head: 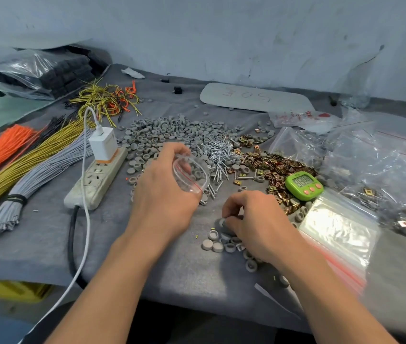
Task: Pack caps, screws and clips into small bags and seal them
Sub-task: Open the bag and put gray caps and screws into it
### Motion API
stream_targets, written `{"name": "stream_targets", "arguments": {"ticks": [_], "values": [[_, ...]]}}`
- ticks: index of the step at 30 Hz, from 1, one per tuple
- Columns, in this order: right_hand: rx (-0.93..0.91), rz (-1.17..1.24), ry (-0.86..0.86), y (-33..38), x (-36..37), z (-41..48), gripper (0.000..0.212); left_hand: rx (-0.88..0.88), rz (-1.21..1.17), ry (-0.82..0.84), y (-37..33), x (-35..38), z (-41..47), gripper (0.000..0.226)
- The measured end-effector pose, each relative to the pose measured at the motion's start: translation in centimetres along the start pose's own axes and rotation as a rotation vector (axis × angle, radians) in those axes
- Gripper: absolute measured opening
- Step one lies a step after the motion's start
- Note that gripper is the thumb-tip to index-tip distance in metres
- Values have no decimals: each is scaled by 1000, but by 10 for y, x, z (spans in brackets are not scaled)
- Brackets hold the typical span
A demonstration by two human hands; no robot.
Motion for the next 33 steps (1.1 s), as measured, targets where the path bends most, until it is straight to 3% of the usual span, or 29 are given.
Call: {"name": "stream_targets", "arguments": {"ticks": [2, 7, 13, 19, 22, 28, 33], "values": [[-31, 77, -82, 3, -8, 0, 21, 48, 80, 22, -4, 5, -3, 64], [-140, 525, -344, 13, -35, -6, 22, 152, 141, 127, -15, 21, -13, 68], [-170, 427, -368, 27, -27, -7, 16, 210, 94, 184, -24, 29, -15, 57], [-117, 537, -463, 15, -40, -9, 16, 133, -3, 124, -17, 22, -8, 60], [-51, 352, -356, 8, -41, -7, 21, 58, -33, 49, -8, 13, -4, 61], [43, -241, -90, -3, -25, -8, 12, 1, -43, -75, 3, -10, 5, 65], [59, -246, -3, -5, -18, -8, 11, 25, -25, -63, -2, -9, 3, 62]]}}
Point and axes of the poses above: each hand's wrist, its own z-axis towards the middle knuckle, its own x-axis out of the palm, y = z × x, the point moved 7 cm from there along z, towards the middle knuckle, and after that the axes turned 12 degrees about z, right-handed, at the moved point
